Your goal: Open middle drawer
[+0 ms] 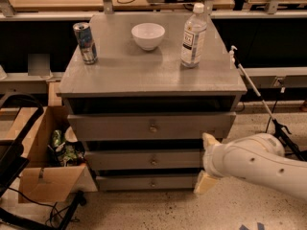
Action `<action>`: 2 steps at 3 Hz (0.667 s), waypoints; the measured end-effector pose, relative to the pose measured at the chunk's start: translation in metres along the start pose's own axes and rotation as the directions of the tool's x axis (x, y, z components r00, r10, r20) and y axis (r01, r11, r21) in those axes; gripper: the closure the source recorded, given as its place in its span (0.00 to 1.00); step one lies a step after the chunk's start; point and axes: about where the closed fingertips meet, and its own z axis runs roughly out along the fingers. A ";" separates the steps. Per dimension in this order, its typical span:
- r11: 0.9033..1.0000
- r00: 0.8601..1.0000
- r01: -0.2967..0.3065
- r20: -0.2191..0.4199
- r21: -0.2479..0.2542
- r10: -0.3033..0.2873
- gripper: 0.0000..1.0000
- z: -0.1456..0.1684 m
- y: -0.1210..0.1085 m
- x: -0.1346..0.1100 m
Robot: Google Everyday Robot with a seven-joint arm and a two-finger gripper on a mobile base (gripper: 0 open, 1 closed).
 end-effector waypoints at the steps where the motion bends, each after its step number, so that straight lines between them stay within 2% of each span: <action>1: 0.993 0.996 0.076 -0.036 -0.088 -0.079 0.00 0.049 0.020 -0.011; 2: 0.980 0.987 0.131 -0.073 -0.150 -0.143 0.00 0.087 0.032 -0.015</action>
Offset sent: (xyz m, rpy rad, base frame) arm 0.0261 0.0652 -0.1382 -0.2078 0.1892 0.1941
